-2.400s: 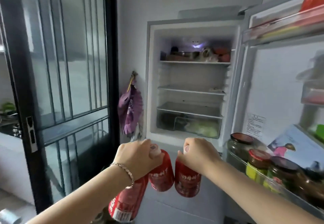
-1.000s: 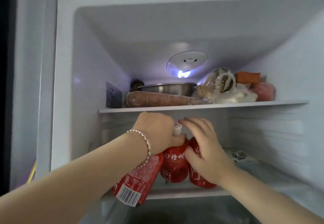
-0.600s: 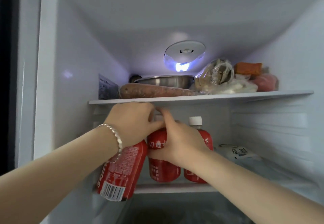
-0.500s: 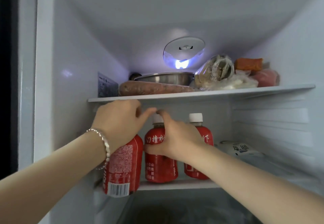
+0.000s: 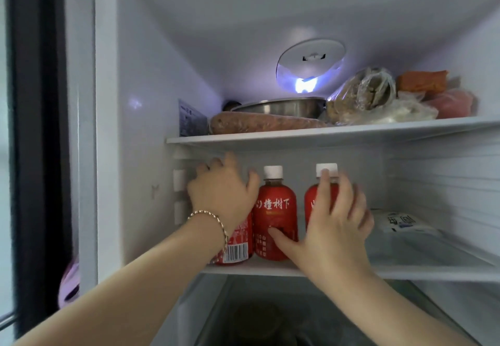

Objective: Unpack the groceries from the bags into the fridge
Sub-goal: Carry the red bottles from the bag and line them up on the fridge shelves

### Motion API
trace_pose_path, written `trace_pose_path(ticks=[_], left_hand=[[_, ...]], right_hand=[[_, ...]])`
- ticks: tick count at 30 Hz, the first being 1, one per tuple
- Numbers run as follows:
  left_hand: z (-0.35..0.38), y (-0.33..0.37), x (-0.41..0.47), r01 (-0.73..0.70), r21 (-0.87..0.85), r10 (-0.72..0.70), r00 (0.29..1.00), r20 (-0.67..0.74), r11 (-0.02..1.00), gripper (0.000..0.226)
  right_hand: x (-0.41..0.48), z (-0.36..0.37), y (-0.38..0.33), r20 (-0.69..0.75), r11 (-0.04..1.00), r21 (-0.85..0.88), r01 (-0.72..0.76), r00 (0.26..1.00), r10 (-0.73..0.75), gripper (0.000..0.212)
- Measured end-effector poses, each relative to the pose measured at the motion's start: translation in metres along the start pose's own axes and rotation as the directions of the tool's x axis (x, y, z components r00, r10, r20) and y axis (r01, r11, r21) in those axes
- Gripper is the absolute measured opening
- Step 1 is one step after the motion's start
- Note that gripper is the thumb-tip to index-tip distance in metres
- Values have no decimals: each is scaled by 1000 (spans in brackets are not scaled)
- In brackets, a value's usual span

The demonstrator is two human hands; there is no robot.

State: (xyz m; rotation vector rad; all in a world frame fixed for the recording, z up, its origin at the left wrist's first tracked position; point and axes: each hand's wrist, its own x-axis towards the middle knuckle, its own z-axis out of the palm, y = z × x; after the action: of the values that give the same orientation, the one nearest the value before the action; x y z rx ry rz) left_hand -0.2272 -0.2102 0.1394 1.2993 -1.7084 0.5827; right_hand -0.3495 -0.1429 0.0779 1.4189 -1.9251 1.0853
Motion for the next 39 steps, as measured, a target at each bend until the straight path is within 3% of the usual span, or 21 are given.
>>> trace_pose_path(ticks=[3,6,12,15,18,22,25,32,35,37,39], left_hand=[[-3,1,-26,31,-22,-25,972,236,999,64],[-2,8,-55,142,-195,-39,890,455,971,81],[35,3,-38,218,-420,1,886,463,881,82],[59,2,-16,218,-399,2,876,483,891,77],[82,-1,3,212,-341,4,844,536,916,81],[112,-9,20,75,-161,26,835,550,984,87],[126,-11,31,-40,-33,52,839,541,999,92],[147,-16,47,-10,-181,114,808,579,983,89],[145,-12,49,-72,-66,96,820,564,995,89],[142,-11,47,-91,-18,86,838,539,996,87],[143,-11,46,-66,-48,81,856,510,997,78]], right_hand=[[1,-8,7,277,981,81,-178,949,149,134],[2,-13,6,341,985,34,-172,928,150,137],[36,18,7,394,983,65,-171,909,132,143],[61,44,9,436,978,77,-196,889,144,148],[83,64,10,503,976,-16,-218,842,196,147],[105,83,12,524,962,-163,-221,806,274,142],[114,90,15,533,965,-204,-167,808,253,137],[123,111,8,495,936,-277,-218,802,334,134],[117,108,-1,432,928,-319,-191,842,322,100],[113,104,-10,399,952,-303,-31,903,157,76],[111,104,-16,432,966,-205,155,900,-53,61]])
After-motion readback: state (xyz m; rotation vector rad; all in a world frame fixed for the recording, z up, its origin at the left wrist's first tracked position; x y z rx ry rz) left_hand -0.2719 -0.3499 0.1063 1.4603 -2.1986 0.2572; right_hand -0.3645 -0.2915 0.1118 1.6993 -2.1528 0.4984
